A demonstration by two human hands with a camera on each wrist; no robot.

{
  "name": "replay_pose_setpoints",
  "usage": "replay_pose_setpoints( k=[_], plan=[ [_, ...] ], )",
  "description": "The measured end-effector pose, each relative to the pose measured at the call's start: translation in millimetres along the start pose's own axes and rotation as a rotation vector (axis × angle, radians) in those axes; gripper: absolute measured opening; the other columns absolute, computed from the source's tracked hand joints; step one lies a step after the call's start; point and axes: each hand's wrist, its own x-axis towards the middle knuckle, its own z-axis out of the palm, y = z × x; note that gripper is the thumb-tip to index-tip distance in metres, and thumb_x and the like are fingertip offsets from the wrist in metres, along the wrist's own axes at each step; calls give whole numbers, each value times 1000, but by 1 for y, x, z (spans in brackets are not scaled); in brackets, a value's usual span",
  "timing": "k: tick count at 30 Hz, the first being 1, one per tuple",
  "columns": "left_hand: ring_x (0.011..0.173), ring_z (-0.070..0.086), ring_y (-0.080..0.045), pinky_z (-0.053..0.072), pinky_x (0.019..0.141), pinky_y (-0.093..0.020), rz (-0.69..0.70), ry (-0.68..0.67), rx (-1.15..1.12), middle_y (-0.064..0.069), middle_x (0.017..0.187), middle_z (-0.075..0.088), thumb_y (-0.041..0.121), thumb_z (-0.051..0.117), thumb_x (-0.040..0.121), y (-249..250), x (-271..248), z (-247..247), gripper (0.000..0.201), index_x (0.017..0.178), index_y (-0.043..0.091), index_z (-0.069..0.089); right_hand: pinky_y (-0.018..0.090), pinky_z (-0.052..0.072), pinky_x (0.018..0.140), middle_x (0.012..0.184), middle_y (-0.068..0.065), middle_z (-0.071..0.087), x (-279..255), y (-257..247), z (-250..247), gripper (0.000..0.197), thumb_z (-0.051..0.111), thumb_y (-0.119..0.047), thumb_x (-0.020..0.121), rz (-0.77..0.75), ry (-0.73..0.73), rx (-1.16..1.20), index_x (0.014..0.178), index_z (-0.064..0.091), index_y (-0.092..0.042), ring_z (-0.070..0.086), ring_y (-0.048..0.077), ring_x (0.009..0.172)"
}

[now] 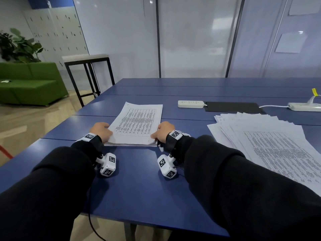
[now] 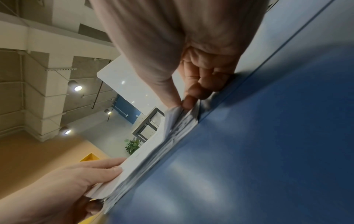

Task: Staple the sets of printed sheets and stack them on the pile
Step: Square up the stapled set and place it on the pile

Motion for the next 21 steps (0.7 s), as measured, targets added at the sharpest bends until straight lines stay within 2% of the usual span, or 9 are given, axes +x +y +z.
replay_pose_setpoints(
  k=[2, 4, 7, 9, 11, 13, 15, 17, 21],
  plan=[
    [123, 60, -37, 44, 103, -33, 7, 12, -13, -14, 129, 69, 5, 67, 93, 2, -1, 0, 36, 128, 8, 70, 25, 30, 48, 73, 0, 51, 0, 0, -2, 49, 82, -22, 87, -2, 11, -22, 64, 39, -19, 52, 25, 81],
    [122, 61, -36, 44, 102, -32, 14, 22, -42, -13, 128, 70, 6, 67, 94, 5, -3, 0, 34, 128, 9, 70, 26, 32, 49, 81, 3, 56, 1, 0, -1, 47, 81, -22, 88, 0, 7, -48, 65, 40, -18, 53, 26, 82],
    [121, 62, -34, 44, 103, -31, 28, 10, -59, -11, 127, 71, 7, 66, 94, 8, -5, -1, 34, 127, 11, 71, 26, 42, 62, 94, 6, 63, 4, 1, -2, 35, 80, -23, 89, -5, -9, -67, 71, 51, -15, 58, 25, 86],
    [121, 63, -34, 45, 104, -32, 28, -10, -62, -11, 125, 71, 7, 66, 94, 7, -4, -1, 33, 127, 11, 71, 27, 44, 70, 100, 10, 68, 4, -1, -3, 22, 80, -24, 89, -14, -19, -81, 86, 63, -10, 60, 25, 88],
    [119, 64, -34, 46, 103, -33, 28, -32, -46, -10, 121, 72, 7, 66, 94, 5, -4, -2, 29, 121, 12, 73, 28, 45, 73, 112, 12, 72, 2, -2, -4, 27, 80, -24, 89, -10, -16, -87, 105, 70, -5, 65, 27, 95],
    [113, 66, -35, 50, 101, -35, 34, -56, -29, -10, 115, 74, 7, 66, 92, 4, -5, -3, 21, 108, 18, 75, 30, 49, 76, 116, 12, 72, 0, -3, -5, 32, 80, -23, 89, 3, -16, -79, 112, 69, -3, 68, 30, 106],
    [108, 67, -36, 52, 96, -36, 49, -73, -10, -11, 109, 75, 5, 65, 91, 2, -4, -3, 18, 91, 22, 70, 31, 52, 80, 117, 13, 73, -2, -4, -5, 31, 80, -21, 89, 13, -19, -64, 112, 70, -3, 69, 31, 107],
    [103, 68, -37, 53, 91, -36, 52, -84, 20, -10, 101, 76, 6, 63, 90, 0, -3, -4, 16, 81, 18, 69, 32, 54, 81, 117, 13, 73, -4, -5, -5, 30, 80, -20, 89, 16, -20, -52, 112, 69, -4, 69, 31, 106],
    [101, 69, -35, 53, 92, -36, 56, -104, 44, -8, 98, 77, 7, 63, 89, 0, -3, -3, 17, 83, 22, 71, 32, 52, 79, 115, 13, 72, -7, -6, -6, 23, 77, -18, 90, 6, -28, -47, 106, 67, -5, 68, 32, 106]
  ],
)
